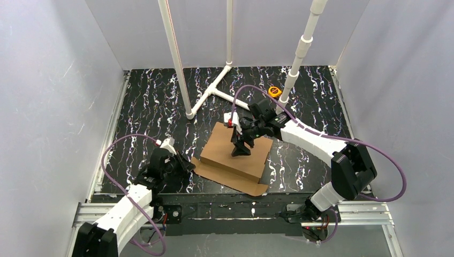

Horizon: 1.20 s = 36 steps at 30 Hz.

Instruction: Fold the paper box

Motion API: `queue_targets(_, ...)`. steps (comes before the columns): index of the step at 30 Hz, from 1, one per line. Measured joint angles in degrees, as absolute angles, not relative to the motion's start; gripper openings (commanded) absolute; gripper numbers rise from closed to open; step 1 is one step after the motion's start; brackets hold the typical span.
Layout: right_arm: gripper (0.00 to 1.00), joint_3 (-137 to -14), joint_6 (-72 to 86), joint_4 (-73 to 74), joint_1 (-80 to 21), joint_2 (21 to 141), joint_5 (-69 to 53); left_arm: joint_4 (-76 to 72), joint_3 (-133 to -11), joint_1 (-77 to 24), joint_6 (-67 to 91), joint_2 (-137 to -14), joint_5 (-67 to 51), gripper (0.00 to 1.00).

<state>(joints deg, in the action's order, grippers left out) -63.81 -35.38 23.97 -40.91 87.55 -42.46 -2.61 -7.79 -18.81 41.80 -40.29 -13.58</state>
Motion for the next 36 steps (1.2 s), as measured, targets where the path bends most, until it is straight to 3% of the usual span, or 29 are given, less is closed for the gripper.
queue_targets(9,0.86,-66.04,-25.61,21.15,-44.29,90.76,-30.55,-2.35,-9.72,-18.87,38.46,-42.50,-16.64,0.00)
queue_targets(17,0.86,-67.09,-14.24,15.33,-43.38,93.86,-15.75,0.64,-11.40,-21.63,35.03,-40.97,-15.31,0.00)
queue_targets(26,0.91,-73.65,-6.04,14.61,-40.62,98.30,-18.50,2.98,-14.76,-27.49,28.40,-41.30,-8.56,0.00)
queue_targets(36,0.85,-74.39,-1.10,13.72,-39.13,102.52,-13.34,3.29,-17.63,-34.83,21.67,-44.40,1.89,0.00)
